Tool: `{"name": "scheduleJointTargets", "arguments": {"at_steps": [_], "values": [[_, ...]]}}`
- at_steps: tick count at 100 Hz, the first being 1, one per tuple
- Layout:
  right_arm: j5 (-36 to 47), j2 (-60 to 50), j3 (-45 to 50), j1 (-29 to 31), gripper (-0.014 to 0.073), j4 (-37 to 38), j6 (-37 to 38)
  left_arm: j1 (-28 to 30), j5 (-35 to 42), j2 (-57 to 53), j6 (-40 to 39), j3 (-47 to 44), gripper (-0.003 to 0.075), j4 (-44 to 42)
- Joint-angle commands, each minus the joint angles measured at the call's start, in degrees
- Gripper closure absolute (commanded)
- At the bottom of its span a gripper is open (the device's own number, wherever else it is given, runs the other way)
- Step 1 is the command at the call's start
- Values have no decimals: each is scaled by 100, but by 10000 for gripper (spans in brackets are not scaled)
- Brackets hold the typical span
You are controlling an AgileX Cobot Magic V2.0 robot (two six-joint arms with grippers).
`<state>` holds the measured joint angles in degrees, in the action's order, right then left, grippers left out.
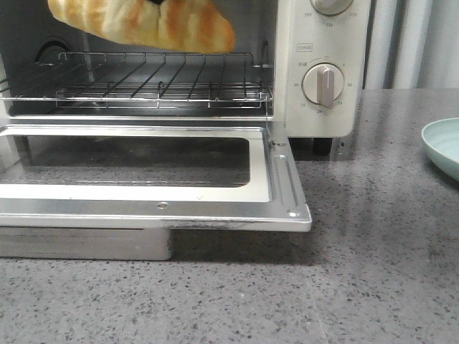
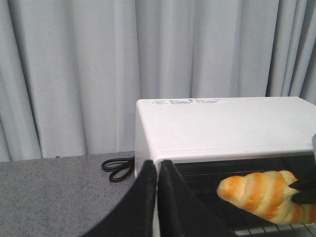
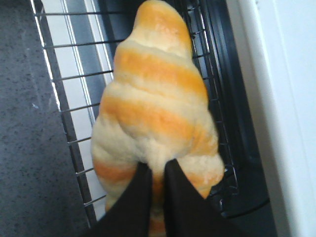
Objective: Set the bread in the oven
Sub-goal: 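Lift the croissant with the right gripper and carry it into the oven, then lower the croissant onto the wire rack and open the right gripper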
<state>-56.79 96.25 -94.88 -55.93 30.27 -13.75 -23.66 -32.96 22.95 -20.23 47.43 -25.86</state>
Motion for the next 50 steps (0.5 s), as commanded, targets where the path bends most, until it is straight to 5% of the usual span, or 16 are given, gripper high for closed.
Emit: {"name": "scheduleJointTargets", "arguments": {"at_steps": [1, 39, 50], "values": [[220, -144, -201, 9, 662, 451, 40, 13, 361, 53, -57, 154, 741, -19], [269, 251, -213, 148, 650, 814, 313, 13, 361, 53, -57, 154, 741, -19], [226, 251, -261, 148, 471, 814, 313, 13, 361, 53, -57, 154, 741, -19]]}}
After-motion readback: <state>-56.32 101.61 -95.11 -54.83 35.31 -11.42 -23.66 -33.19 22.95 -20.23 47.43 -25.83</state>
